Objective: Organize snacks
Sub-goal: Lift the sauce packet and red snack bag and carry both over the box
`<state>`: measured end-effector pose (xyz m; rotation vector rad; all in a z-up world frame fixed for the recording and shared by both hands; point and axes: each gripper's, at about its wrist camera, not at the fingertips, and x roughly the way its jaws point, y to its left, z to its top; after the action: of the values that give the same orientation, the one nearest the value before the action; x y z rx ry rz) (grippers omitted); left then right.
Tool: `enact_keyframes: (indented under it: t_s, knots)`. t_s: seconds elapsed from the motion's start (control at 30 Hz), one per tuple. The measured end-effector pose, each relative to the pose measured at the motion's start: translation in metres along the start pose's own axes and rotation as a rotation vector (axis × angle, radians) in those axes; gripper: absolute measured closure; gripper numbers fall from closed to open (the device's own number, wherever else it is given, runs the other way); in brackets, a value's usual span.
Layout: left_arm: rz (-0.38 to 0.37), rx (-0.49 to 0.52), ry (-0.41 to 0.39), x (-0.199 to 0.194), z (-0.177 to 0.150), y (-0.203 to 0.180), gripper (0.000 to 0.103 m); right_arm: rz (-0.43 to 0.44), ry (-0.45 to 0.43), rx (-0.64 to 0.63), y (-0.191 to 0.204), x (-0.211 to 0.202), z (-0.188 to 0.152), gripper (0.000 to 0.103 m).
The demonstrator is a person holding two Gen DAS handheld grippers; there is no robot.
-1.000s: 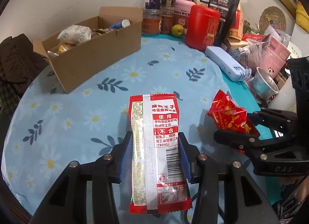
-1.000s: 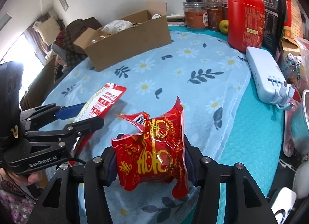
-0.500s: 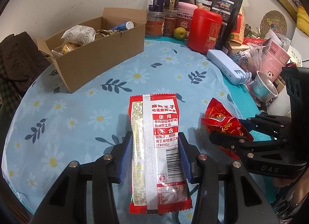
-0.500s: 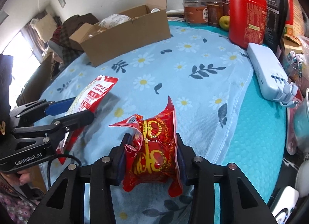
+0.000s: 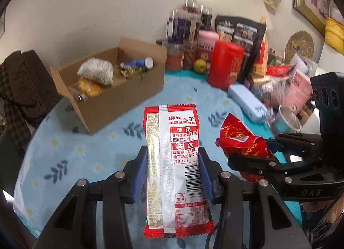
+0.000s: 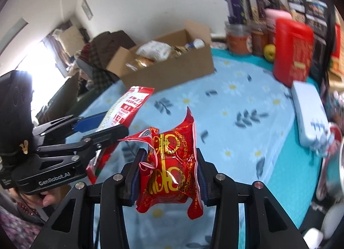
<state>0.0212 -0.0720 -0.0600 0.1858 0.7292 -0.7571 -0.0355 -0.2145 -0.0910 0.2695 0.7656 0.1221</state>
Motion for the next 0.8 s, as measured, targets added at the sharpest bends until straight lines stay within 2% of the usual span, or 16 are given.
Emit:
enact_keyframes:
  t_s: [0.43, 0.8]
  knots:
    - [0.024, 0.018, -0.178, -0.029, 0.061, 0.019, 0.058, 0.026, -0.13, -0.13, 0.03, -0.018, 0.072, 0.061]
    - [0.055, 0.005, -0.294, -0.04, 0.117, 0.054, 0.058, -0.005, -0.221, -0.261, 0.056, -0.013, 0.141, 0.061]
